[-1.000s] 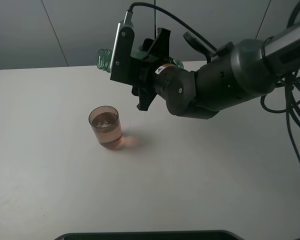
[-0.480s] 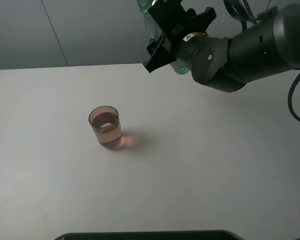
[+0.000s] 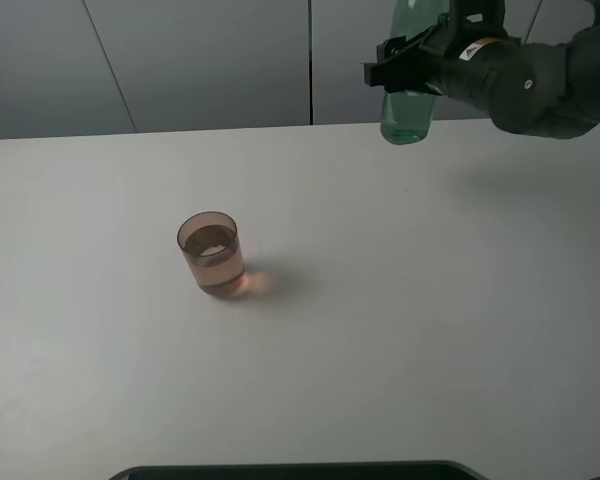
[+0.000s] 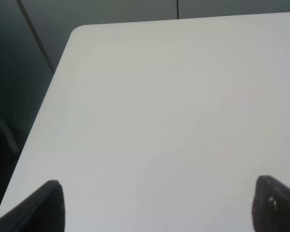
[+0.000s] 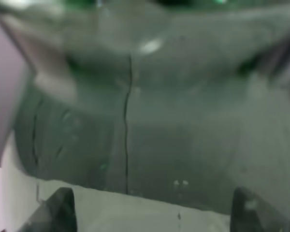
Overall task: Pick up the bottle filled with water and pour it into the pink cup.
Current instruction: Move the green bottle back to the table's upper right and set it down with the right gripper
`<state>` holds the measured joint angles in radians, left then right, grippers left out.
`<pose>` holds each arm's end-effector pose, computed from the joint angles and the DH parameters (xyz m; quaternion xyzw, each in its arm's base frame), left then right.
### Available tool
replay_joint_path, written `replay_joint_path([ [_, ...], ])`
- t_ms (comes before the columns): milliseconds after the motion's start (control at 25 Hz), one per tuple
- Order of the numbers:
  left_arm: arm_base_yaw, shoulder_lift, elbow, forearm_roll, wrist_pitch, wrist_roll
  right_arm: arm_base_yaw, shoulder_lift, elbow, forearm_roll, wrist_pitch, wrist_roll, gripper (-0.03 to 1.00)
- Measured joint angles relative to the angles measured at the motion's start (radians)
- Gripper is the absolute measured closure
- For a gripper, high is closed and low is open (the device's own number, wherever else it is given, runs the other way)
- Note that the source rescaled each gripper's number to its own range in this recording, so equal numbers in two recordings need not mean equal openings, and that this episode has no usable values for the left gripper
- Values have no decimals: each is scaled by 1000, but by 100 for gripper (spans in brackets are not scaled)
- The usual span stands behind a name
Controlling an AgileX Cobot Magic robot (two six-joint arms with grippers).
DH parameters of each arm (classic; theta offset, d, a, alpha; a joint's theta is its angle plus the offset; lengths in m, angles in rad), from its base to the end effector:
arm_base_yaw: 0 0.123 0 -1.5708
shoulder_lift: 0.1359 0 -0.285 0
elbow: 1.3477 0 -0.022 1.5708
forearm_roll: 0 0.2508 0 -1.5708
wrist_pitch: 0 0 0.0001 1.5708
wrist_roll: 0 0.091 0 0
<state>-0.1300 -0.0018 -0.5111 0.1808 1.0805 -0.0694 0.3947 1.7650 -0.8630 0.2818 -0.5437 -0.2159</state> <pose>-0.0060 0.0154 0.2798 0.0208 0.8513 0.0383 0.5229 0.3436 0.1290 0.1995 -0.1038 0.7938 0.0683 0.5953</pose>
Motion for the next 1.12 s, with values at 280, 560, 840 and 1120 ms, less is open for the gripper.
replay_joint_path([
  [280,0,0,0,0,0,0,-187,5,0,-195,1,148,97],
  [560,0,0,0,0,0,0,-344,125,-11,-193,-131,148,97],
  [840,0,0,0,0,0,0,-390,266,-73,-274,-138,149,97],
  [1120,0,0,0,0,0,0,-390,323,-98,-258,-138,156,97],
])
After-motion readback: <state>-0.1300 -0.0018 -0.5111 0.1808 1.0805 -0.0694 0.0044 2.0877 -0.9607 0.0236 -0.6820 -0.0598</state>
